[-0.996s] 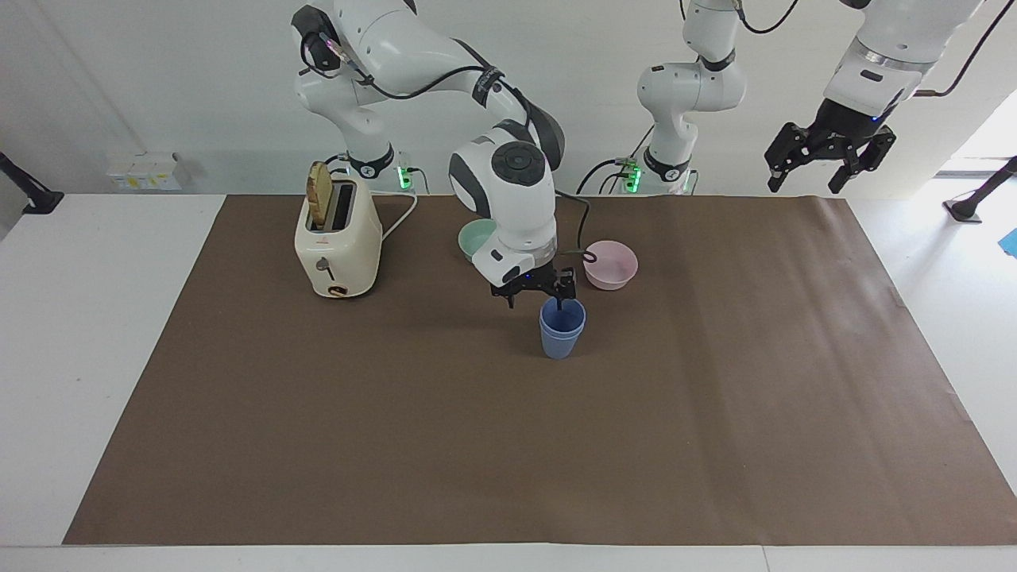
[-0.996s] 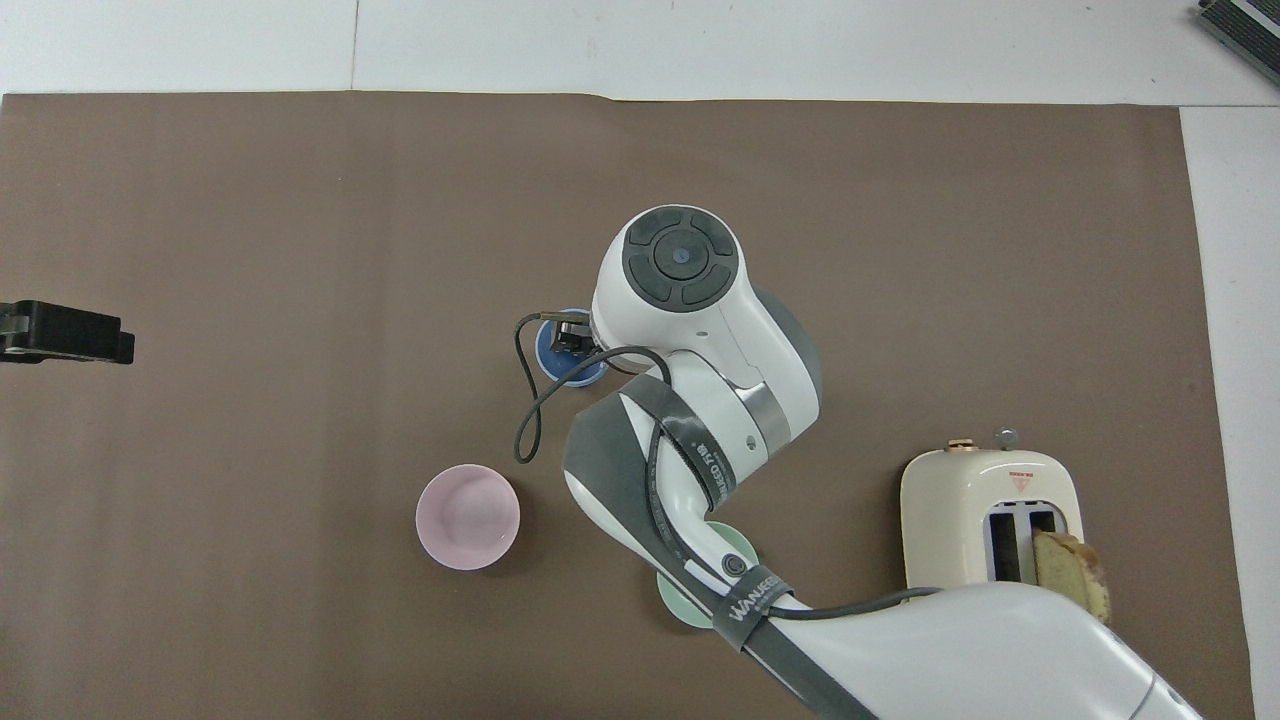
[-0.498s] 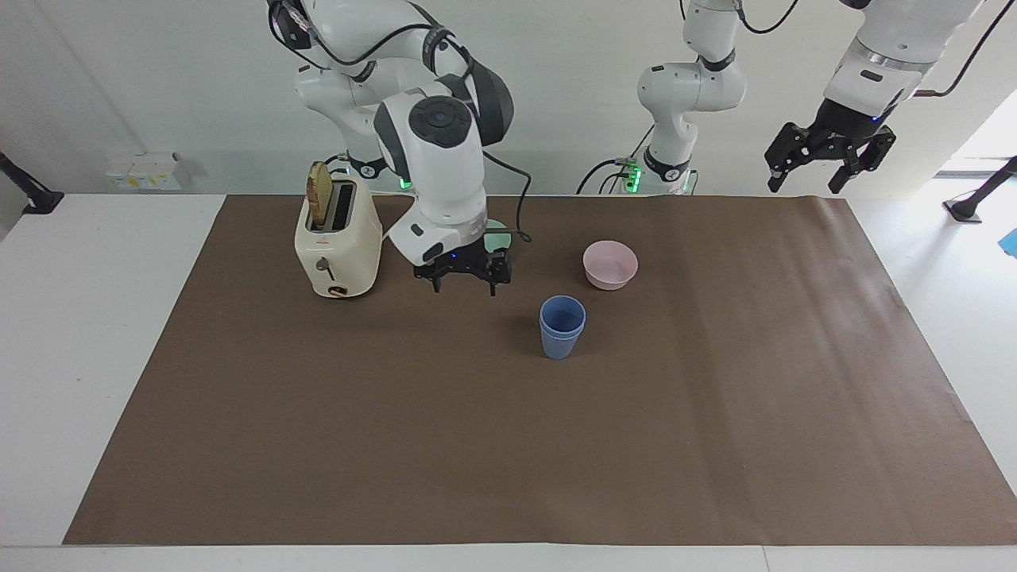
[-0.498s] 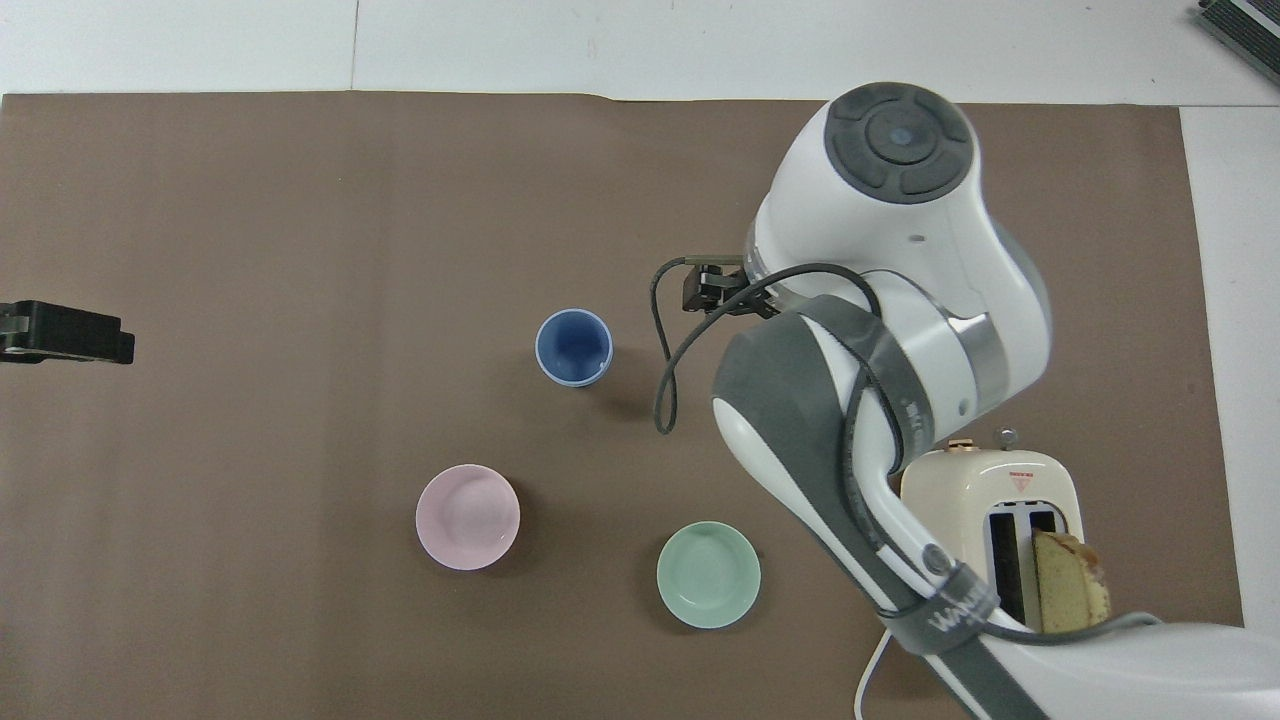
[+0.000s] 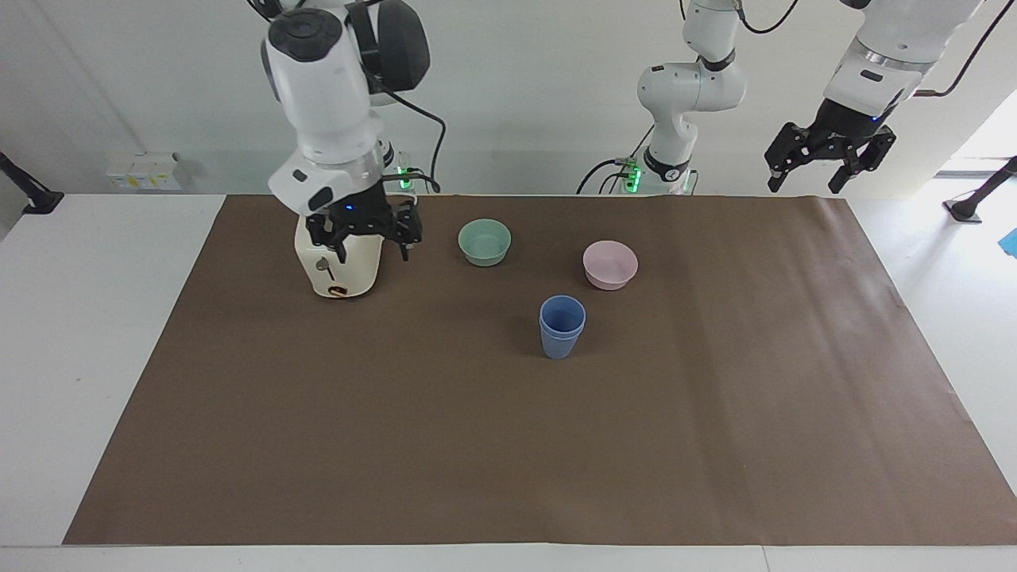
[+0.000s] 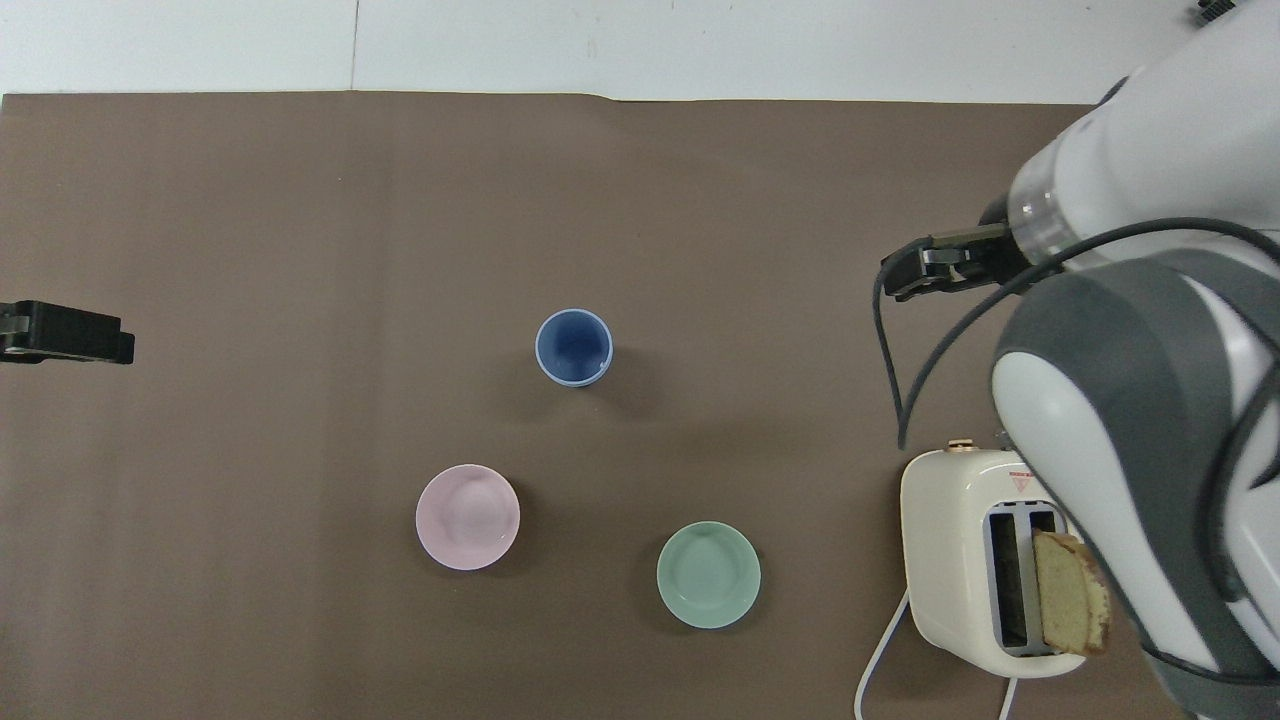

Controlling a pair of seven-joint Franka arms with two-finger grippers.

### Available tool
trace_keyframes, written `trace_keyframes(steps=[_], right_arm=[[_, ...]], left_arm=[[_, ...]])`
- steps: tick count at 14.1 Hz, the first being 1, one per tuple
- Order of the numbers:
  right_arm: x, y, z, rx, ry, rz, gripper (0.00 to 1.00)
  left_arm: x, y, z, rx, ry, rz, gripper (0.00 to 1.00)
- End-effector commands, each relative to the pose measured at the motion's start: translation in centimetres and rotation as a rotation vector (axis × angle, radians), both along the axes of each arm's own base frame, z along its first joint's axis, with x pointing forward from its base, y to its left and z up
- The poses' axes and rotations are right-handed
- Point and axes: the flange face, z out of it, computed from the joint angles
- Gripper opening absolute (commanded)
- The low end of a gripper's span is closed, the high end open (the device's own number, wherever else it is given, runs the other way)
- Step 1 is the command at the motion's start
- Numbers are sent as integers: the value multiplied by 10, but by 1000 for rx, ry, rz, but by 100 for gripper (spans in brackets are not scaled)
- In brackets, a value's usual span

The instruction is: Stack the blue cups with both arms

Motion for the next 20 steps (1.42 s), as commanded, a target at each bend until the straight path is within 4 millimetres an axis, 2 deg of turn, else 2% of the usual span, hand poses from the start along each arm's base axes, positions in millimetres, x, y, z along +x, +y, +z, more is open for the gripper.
trace_keyframes(steps=[1,4,7,9,11,13,17,20], right_arm=[[-19,-22,29,-17,-27,15,100],[-28,-57,48,-8,-37,-47,100],[-42,-77,59,10,-6,-92,100],[-53,-79,67,14,1,-97,100],[-62,-74,65,12,44,-97,100],[-65,-73,67,52,56,-106,100],[-69,-89,73,50,48,-121,100],[-71,-88,74,49,52,-122,100]], left_arm=[[-4,4,5,8,5,4,100],[-4,4,5,8,5,4,100],[-4,4,5,8,5,4,100],[-4,3,5,9,5,2,100],[-4,4,5,8,5,4,100],[-4,4,5,8,5,4,100],[-4,4,5,8,5,4,100],[-4,4,5,8,5,4,100]])
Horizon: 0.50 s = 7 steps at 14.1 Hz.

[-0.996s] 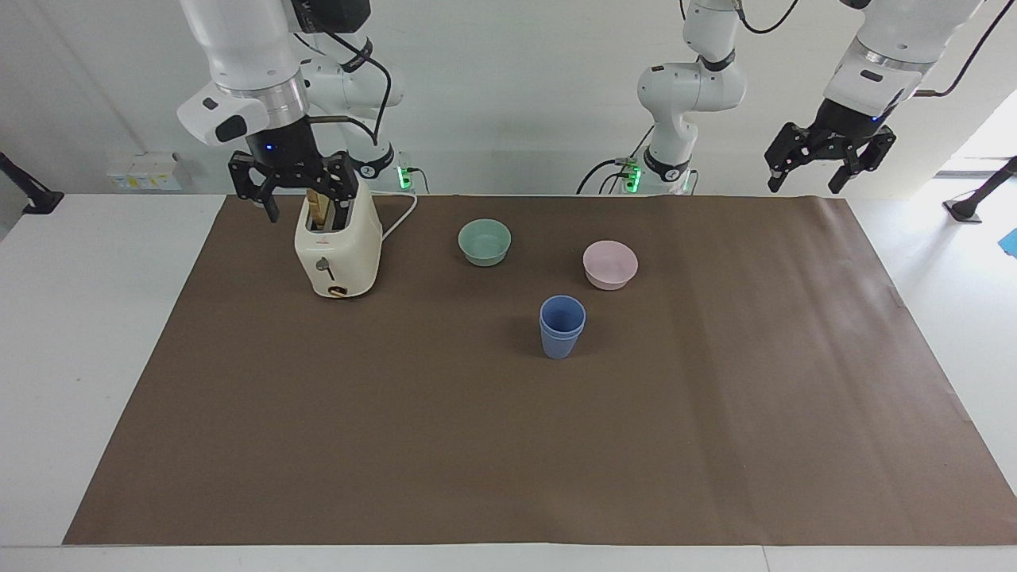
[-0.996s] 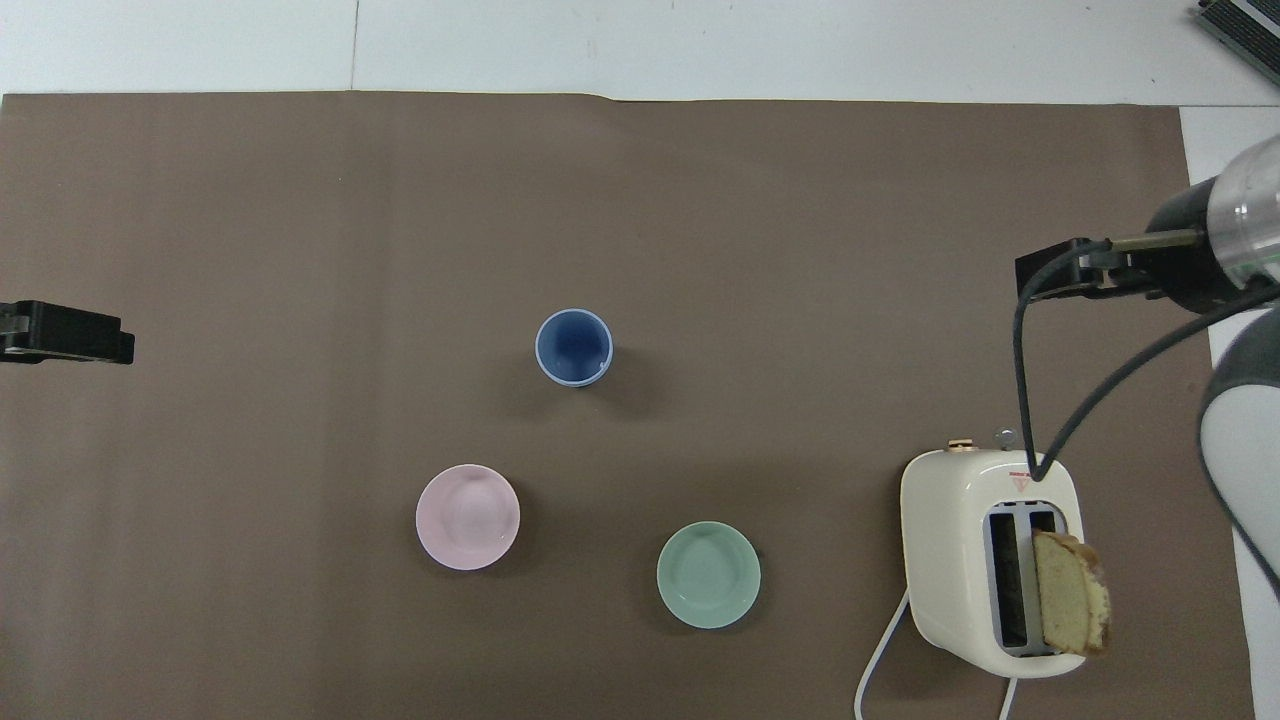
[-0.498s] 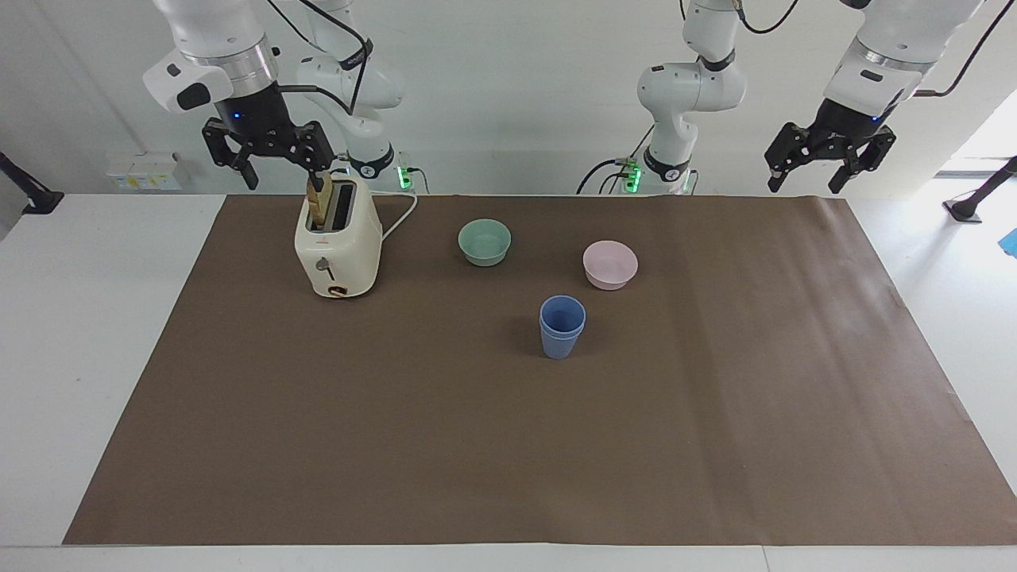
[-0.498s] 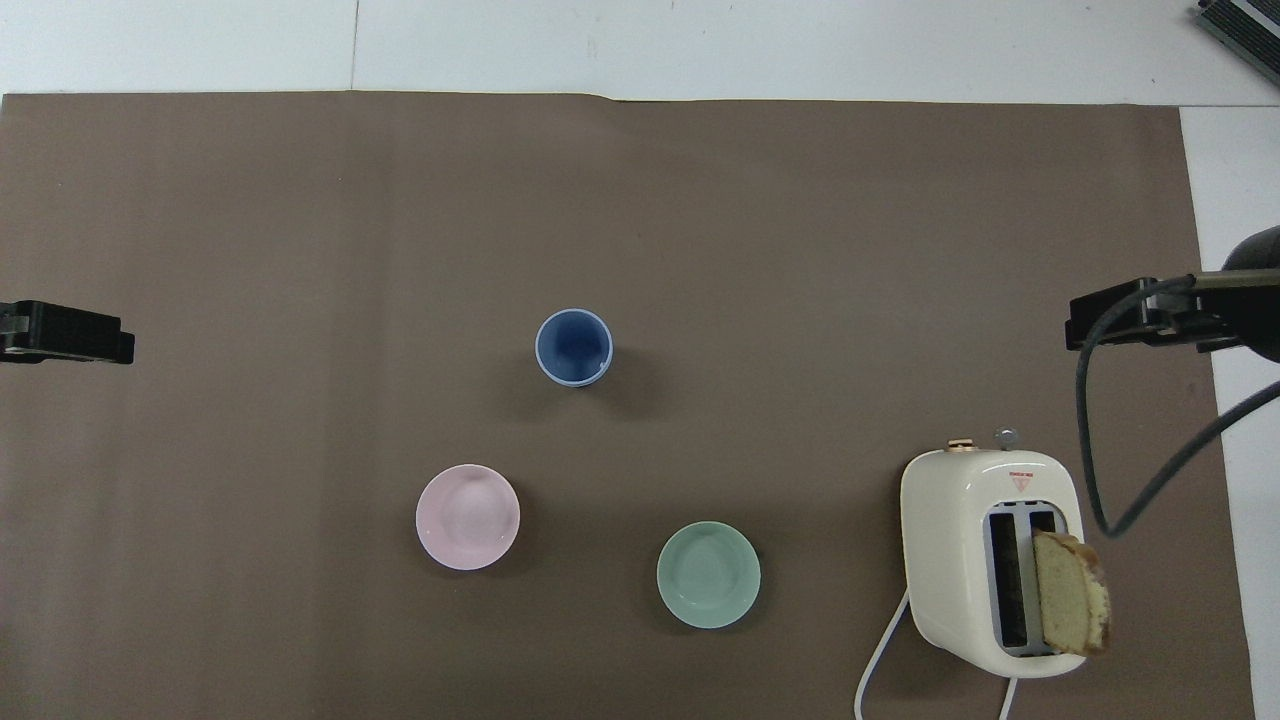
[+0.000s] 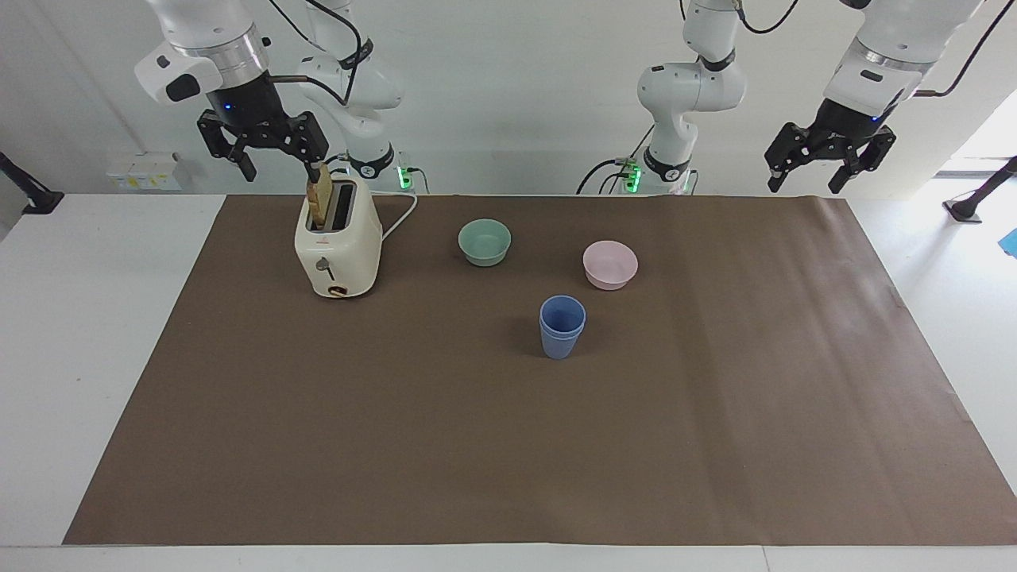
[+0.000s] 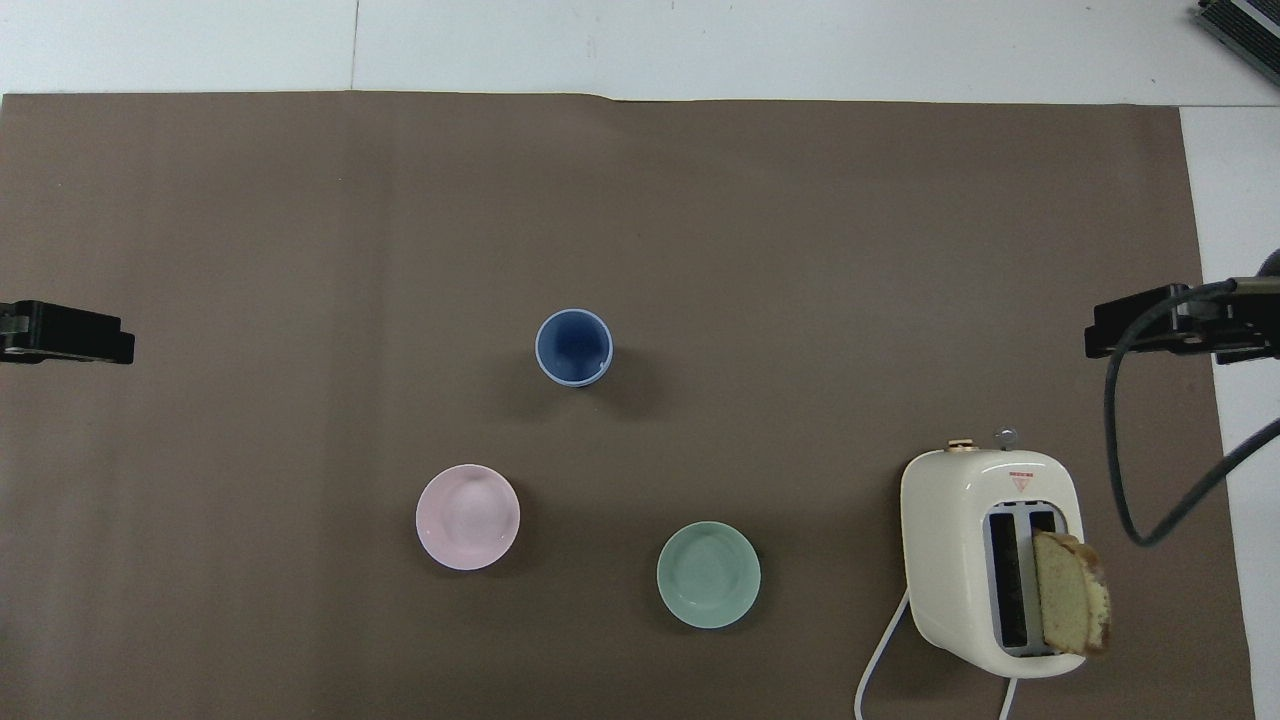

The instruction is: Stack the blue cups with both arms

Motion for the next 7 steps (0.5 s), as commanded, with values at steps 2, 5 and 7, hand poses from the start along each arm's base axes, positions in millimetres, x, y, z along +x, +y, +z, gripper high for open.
trace_keyframes(steps=[2,5,7], right_arm=[[-11,-3,0,15,23,13,100],[-10,-2,1,18,14,13,100],[-10,-2,1,18,12,13,100]], left_arm=[[-4,4,5,8,5,4,100],[-4,4,5,8,5,4,100],[-4,4,5,8,5,4,100]])
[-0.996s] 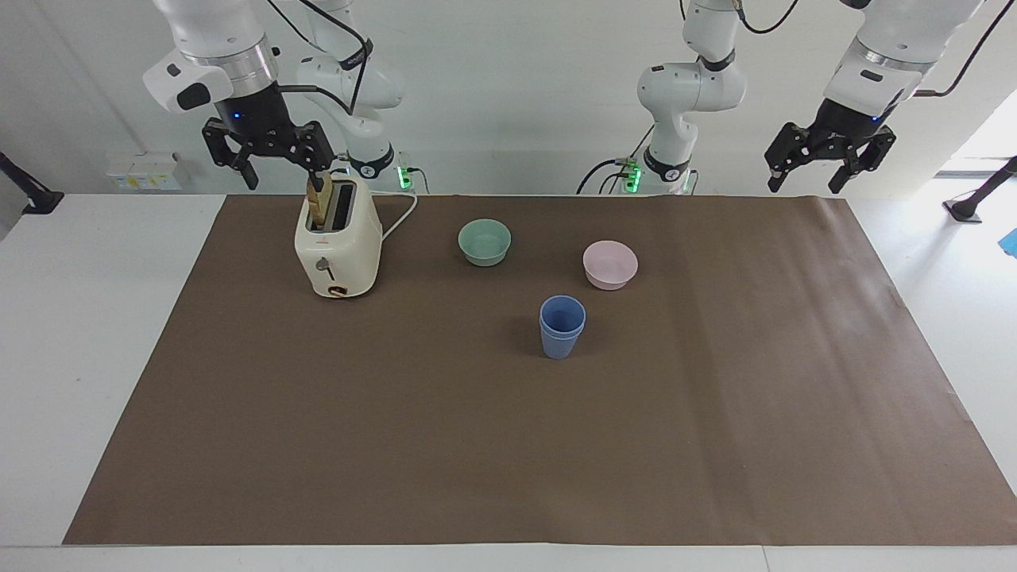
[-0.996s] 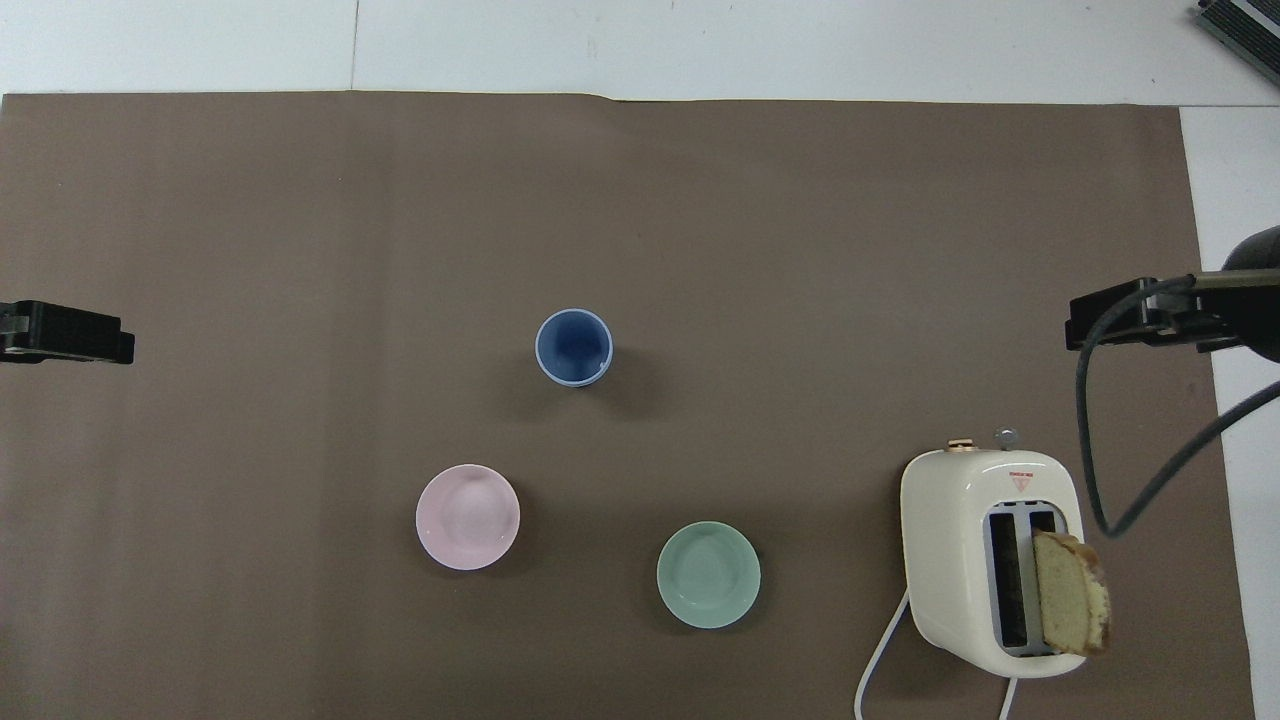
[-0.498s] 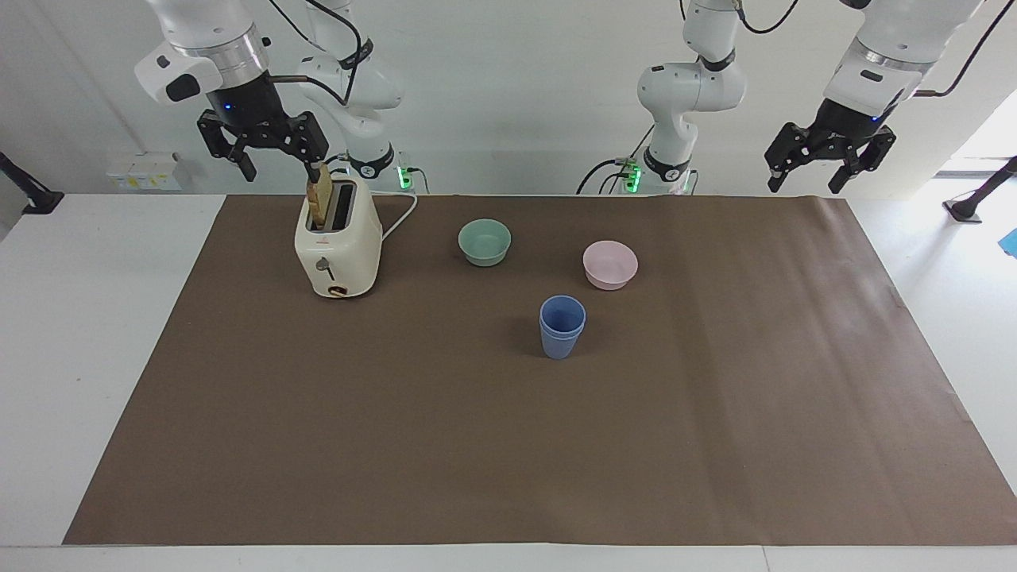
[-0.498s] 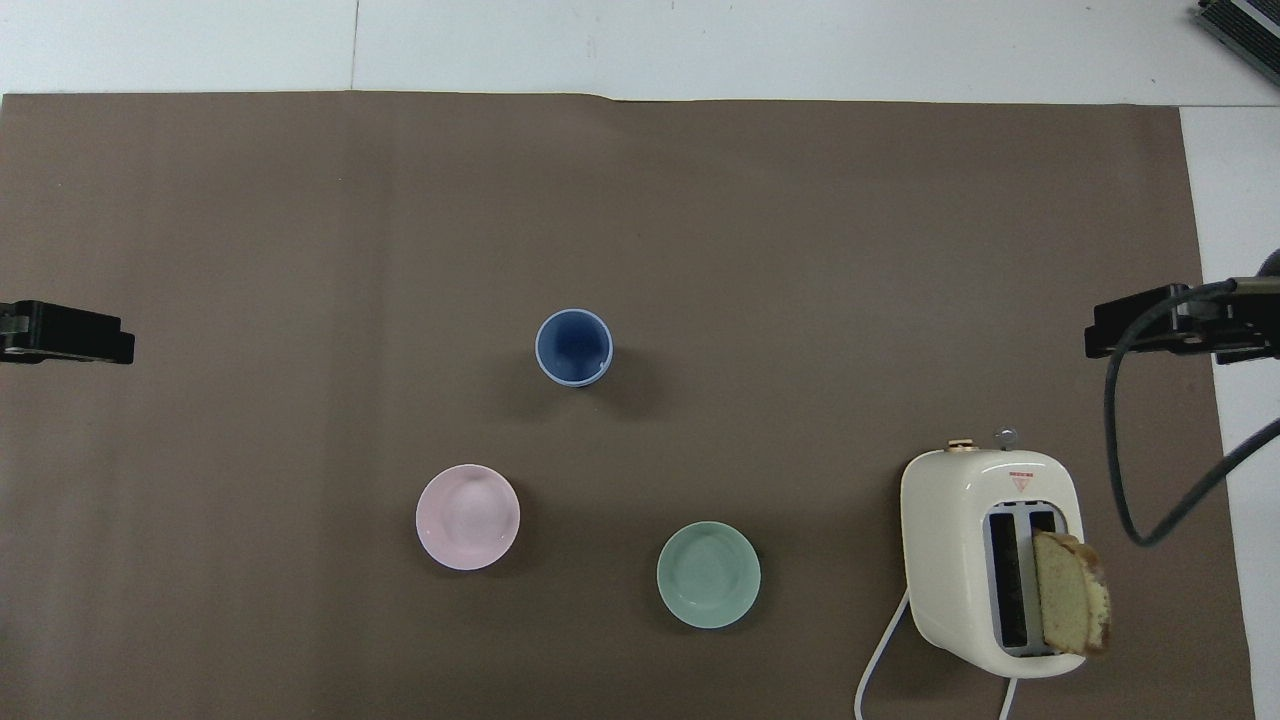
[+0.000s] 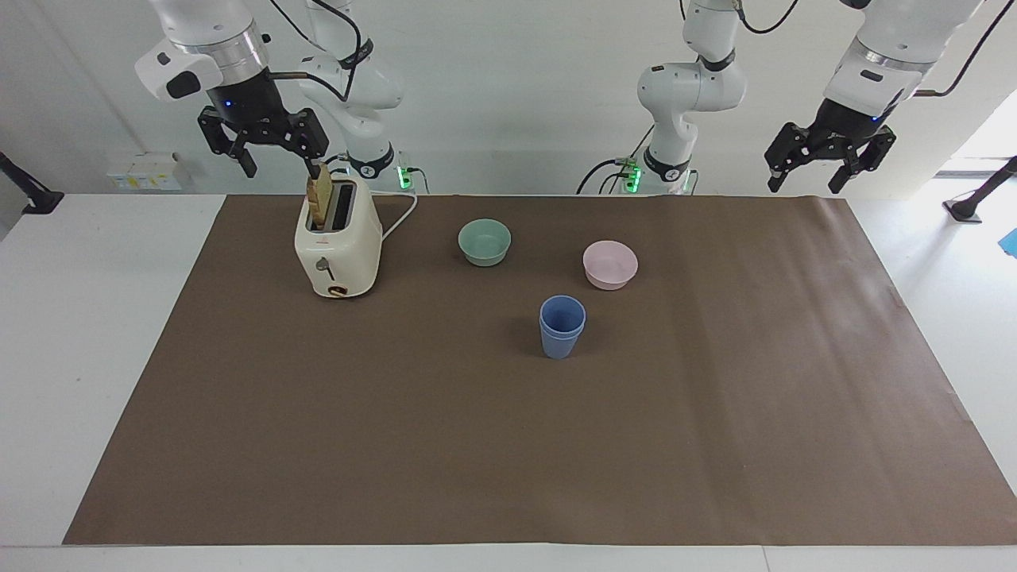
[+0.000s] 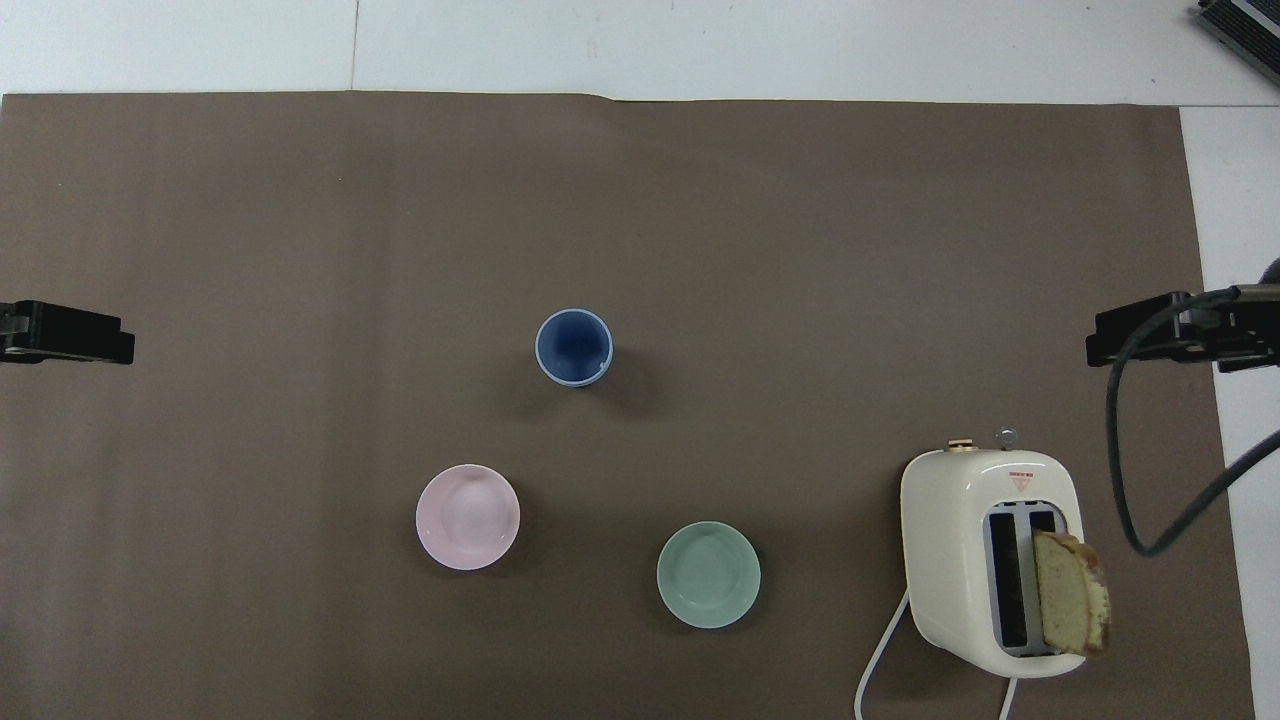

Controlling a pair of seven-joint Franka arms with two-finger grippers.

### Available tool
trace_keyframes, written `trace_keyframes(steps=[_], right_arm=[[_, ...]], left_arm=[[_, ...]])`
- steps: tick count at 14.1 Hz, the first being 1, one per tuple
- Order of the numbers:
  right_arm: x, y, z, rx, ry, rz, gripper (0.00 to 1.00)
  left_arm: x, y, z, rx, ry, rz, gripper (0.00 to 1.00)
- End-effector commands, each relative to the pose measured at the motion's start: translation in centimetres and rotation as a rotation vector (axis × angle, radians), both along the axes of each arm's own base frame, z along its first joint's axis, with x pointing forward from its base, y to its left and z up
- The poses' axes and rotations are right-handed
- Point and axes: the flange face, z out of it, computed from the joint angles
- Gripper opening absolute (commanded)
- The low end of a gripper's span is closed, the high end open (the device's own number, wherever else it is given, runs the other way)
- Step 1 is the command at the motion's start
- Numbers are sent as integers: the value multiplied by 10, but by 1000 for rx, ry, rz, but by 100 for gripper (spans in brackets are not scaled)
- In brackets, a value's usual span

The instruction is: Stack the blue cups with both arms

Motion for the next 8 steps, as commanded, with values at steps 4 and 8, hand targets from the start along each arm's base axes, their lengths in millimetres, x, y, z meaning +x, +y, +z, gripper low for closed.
trace_keyframes(steps=[4,8], right_arm=[[-7,-3,1,17,-2,9,100],[-8,-3,0,17,7,14,100]], left_arm=[[-4,4,5,7,5,4,100],[-4,4,5,8,5,4,100]])
